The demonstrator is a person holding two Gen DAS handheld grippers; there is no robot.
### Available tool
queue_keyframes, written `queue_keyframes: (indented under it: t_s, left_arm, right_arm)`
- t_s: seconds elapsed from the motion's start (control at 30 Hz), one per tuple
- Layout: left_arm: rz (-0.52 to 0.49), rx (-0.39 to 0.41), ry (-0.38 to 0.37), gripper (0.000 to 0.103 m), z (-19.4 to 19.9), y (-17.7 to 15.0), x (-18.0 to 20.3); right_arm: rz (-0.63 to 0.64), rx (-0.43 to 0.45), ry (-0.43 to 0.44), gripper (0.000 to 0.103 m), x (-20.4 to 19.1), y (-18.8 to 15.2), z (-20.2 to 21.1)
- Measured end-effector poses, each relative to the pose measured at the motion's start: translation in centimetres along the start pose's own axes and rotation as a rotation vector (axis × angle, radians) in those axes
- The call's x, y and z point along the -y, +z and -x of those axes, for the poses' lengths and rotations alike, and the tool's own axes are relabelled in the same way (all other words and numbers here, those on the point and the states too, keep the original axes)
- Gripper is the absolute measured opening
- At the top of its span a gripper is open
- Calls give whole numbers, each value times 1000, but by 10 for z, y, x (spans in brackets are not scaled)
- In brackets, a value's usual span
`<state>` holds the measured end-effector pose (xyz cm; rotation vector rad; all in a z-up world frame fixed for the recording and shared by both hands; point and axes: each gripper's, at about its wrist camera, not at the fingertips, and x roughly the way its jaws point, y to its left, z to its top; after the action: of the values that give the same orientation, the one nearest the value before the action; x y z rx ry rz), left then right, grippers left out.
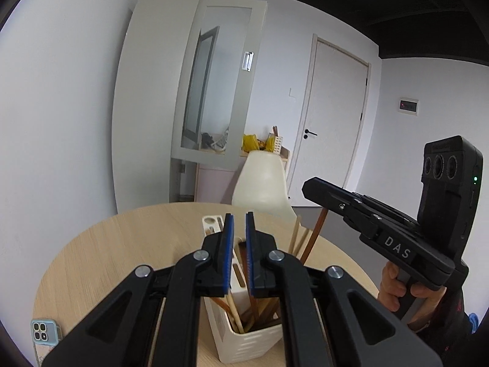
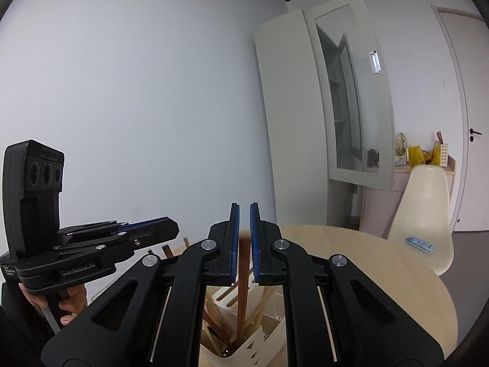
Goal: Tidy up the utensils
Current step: 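Lower both brown chopsticks into the white holder, then open both tools to release the brown chopsticks into the holder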
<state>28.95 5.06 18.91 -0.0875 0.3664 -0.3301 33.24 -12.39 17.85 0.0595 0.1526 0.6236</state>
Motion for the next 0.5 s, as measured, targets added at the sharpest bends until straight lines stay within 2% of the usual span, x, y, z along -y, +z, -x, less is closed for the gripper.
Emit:
queue_keyframes:
  t_s: [0.07, 0.13, 0.17, 0.2, 0.3, 0.4, 0.47, 0.5]
  left_arm:
    - [15, 9, 3, 8, 1, -1, -2]
    - [33, 12, -14, 16, 2, -1, -3]
    - [39, 23, -16, 31, 5, -3, -3]
    - [42, 40, -22, 44, 9, -4, -4]
    - [49, 67, -31, 46, 19, -7, -3]
    - [56, 103, -29, 46, 33, -11, 0]
    - [57, 125, -32, 46, 44, -16, 2]
    - [53, 128, -33, 50, 49, -19, 4]
  right_arm:
    - [-5, -4, 8, 7, 2, -4, 0]
    - [-6, -4, 18, 11, 1, -6, 3]
    - [-8, 0, 21, 15, 1, -7, 6]
    - [-10, 5, 30, 23, 2, -8, 9]
    - [-17, 30, 56, 34, 2, -9, 21]
    - [-3, 63, 50, 52, -2, -10, 37]
    - [-1, 85, 40, 58, -4, -12, 47]
    - [-12, 83, 38, 61, -4, -15, 52]
